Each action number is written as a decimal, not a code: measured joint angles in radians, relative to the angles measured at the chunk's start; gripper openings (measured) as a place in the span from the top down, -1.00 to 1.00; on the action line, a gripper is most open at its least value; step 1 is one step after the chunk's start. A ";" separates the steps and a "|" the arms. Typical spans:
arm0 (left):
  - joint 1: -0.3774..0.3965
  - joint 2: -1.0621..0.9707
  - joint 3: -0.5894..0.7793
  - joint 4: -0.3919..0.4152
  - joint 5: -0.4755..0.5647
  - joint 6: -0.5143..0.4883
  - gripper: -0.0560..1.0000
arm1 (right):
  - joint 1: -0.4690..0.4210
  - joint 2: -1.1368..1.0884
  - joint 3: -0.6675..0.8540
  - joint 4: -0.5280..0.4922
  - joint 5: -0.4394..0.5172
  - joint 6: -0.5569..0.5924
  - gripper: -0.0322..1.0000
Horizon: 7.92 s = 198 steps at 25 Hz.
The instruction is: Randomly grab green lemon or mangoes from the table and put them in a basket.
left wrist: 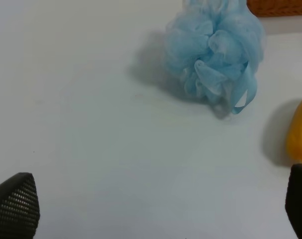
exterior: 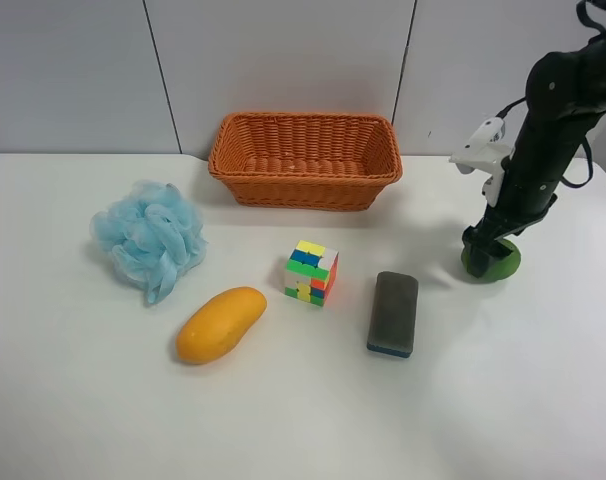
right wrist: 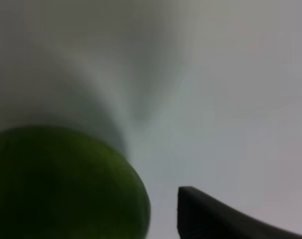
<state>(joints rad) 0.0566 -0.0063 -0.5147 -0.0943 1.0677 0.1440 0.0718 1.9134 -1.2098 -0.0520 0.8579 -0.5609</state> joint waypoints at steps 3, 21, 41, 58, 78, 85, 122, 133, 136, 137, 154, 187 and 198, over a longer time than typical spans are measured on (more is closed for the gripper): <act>0.000 0.000 0.000 0.000 0.000 0.001 -0.99 | 0.000 0.035 0.000 -0.009 -0.042 -0.025 -0.98; 0.000 0.000 0.000 0.000 0.000 0.000 -0.99 | 0.001 0.082 0.000 -0.025 -0.065 -0.061 -0.51; 0.000 0.000 0.000 0.000 0.000 0.000 -0.99 | 0.001 -0.095 -0.003 0.044 0.103 0.058 -0.51; 0.000 0.000 0.000 0.000 0.000 0.000 -0.99 | 0.144 -0.247 -0.265 0.017 0.264 0.353 -0.51; 0.000 0.000 0.000 0.000 0.000 0.000 -0.99 | 0.352 0.325 -0.831 0.010 0.038 0.473 -0.51; 0.000 0.000 0.000 0.000 0.000 0.000 -0.99 | 0.360 0.421 -0.831 0.029 -0.088 0.473 -0.51; 0.000 0.000 0.000 0.000 0.000 0.000 -0.99 | 0.360 0.203 -0.833 -0.006 0.212 0.510 -0.98; 0.000 0.000 0.000 0.000 0.000 0.000 -0.99 | 0.360 -0.106 -0.778 -0.053 0.354 0.561 -0.98; 0.000 0.000 0.000 0.000 0.000 0.000 -0.99 | 0.360 -0.268 -0.613 -0.053 0.353 0.561 -0.98; 0.000 0.000 0.000 0.000 0.000 0.000 -0.99 | 0.360 -0.333 -0.541 -0.053 0.353 0.561 -0.98; 0.000 0.000 0.000 0.000 0.000 0.000 -0.99 | 0.360 -1.528 0.446 -0.027 0.360 0.567 -0.98; 0.000 0.000 0.000 0.000 0.000 0.000 -0.99 | 0.076 -1.896 0.729 0.047 0.207 0.569 -0.98; 0.000 0.000 0.000 0.000 0.000 0.000 -0.99 | -0.052 -1.916 0.729 0.052 0.205 0.569 -0.98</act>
<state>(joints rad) 0.0566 -0.0063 -0.5147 -0.0943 1.0677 0.1443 0.0197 -0.0028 -0.4809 0.0000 1.0630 0.0085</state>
